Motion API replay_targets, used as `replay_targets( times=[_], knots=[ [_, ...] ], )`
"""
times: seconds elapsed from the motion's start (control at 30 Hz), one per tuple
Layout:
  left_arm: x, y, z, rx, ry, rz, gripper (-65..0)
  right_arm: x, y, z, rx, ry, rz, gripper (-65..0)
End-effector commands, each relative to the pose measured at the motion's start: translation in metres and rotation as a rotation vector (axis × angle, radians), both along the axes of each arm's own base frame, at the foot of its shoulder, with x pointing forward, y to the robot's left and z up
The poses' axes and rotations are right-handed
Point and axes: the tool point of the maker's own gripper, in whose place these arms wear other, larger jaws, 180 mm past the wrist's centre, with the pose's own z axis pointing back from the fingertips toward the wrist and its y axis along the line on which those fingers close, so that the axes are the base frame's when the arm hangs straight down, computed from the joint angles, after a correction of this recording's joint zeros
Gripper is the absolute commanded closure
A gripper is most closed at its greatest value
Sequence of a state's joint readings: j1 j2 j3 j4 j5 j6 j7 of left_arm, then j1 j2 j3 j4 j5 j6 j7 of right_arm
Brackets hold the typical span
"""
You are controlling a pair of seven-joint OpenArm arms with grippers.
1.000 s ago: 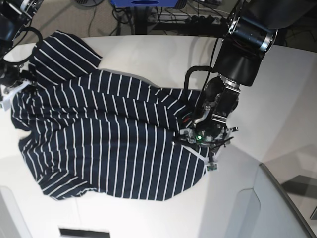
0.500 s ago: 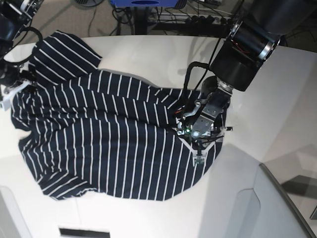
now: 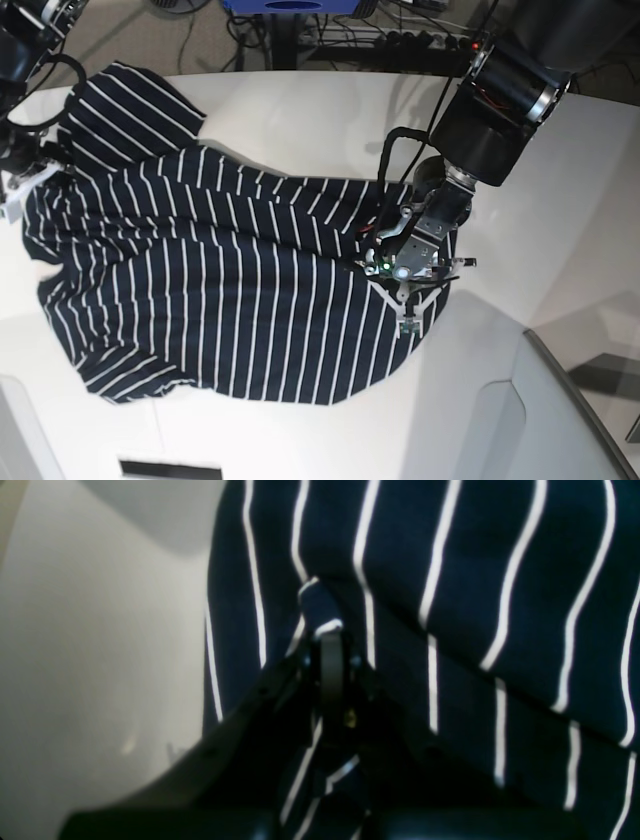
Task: Layout the t-shirt on the table in an organized manner, then fold the t-shirt properly
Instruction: 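Pull the gripped shirt fabric with the left gripper away from the right gripper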
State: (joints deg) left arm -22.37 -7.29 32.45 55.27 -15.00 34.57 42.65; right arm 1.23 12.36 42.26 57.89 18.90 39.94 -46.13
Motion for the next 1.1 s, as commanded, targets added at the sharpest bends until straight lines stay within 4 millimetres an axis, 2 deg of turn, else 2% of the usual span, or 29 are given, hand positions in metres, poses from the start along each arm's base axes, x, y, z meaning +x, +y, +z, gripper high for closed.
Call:
replay_targets(
  times=[0.0, 0.27, 0.4, 0.57, 0.63, 0.93, 1.07],
  knots=[
    [0.020, -0.003, 0.019, 0.002, -0.068, -0.004, 0.0, 0.003, -0.009, 0.006, -0.025, -0.006, 0.003, 0.0],
    [0.019, -0.007, 0.019, -0.005, -0.064, -0.005, 0.0, 0.003, -0.009, 0.006, -0.025, -0.006, 0.003, 0.0],
    [0.011, -0.008, 0.014, -0.021, -0.010, 0.011, -1.0, 0.003, -0.009, 0.006, -0.025, -0.006, 0.003, 0.0],
    [0.018, -0.021, 0.031, -0.056, -0.062, -0.015, -24.7, 0.003, -0.009, 0.006, -0.025, -0.005, 0.004, 0.0],
    [0.017, -0.020, 0.030, -0.055, -0.059, -0.014, -31.1, 0.004, -0.009, 0.006, -0.025, -0.005, 0.006, 0.0],
    [0.018, -0.019, 0.031, -0.050, -0.061, -0.015, -31.9, 0.003, -0.009, 0.006, -0.025, -0.005, 0.004, 0.0],
    [0.018, -0.005, 0.031, -0.027, -0.061, -0.006, -31.9, 0.003, -0.009, 0.006, -0.025, -0.005, 0.004, 0.0]
  ],
)
